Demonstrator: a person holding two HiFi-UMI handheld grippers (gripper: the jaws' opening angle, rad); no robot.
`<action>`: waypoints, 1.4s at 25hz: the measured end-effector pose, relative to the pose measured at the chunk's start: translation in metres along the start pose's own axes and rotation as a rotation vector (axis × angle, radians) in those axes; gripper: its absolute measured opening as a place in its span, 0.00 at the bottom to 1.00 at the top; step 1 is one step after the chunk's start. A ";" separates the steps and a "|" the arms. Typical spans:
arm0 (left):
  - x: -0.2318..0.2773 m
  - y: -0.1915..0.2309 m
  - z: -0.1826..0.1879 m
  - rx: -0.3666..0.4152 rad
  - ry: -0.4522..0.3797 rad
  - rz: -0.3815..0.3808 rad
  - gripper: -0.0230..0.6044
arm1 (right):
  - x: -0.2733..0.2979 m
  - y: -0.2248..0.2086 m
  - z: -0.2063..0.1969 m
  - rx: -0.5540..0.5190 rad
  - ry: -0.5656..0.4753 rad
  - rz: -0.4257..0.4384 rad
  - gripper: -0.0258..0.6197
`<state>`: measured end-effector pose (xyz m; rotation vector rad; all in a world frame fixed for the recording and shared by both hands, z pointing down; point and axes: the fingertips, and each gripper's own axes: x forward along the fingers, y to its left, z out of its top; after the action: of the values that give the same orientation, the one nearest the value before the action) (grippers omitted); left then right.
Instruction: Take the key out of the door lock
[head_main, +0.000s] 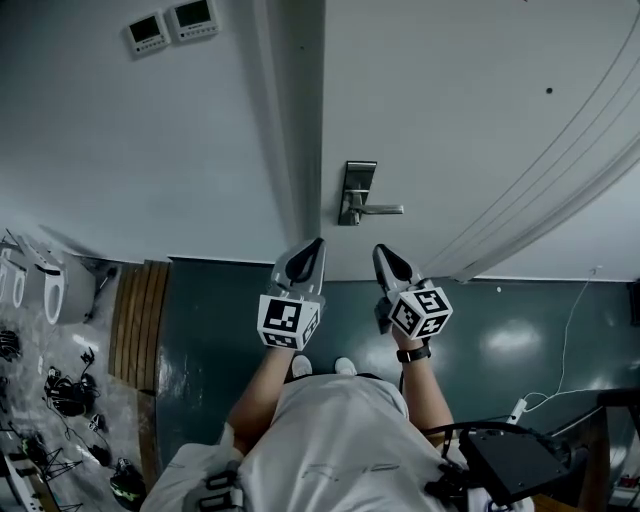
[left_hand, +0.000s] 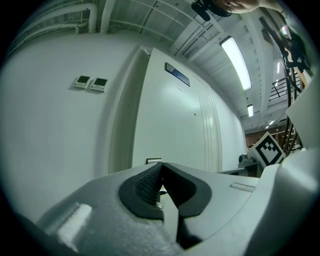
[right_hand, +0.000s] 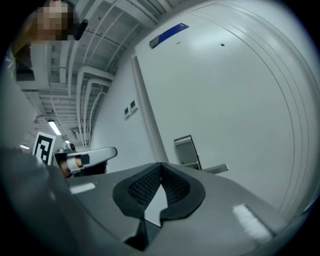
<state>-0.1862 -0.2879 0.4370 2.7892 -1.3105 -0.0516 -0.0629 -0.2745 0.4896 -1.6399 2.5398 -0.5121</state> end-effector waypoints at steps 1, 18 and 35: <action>-0.002 0.002 -0.002 -0.004 0.003 -0.004 0.04 | 0.003 -0.004 -0.009 0.033 0.017 -0.005 0.04; -0.017 0.028 -0.033 -0.023 0.090 0.008 0.04 | 0.095 -0.100 -0.117 0.683 0.109 0.001 0.23; -0.027 0.058 -0.030 -0.010 0.079 -0.048 0.04 | 0.152 -0.119 -0.139 0.870 0.055 -0.068 0.15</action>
<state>-0.2463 -0.3027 0.4708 2.7830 -1.2224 0.0496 -0.0578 -0.4223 0.6759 -1.3496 1.8228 -1.4162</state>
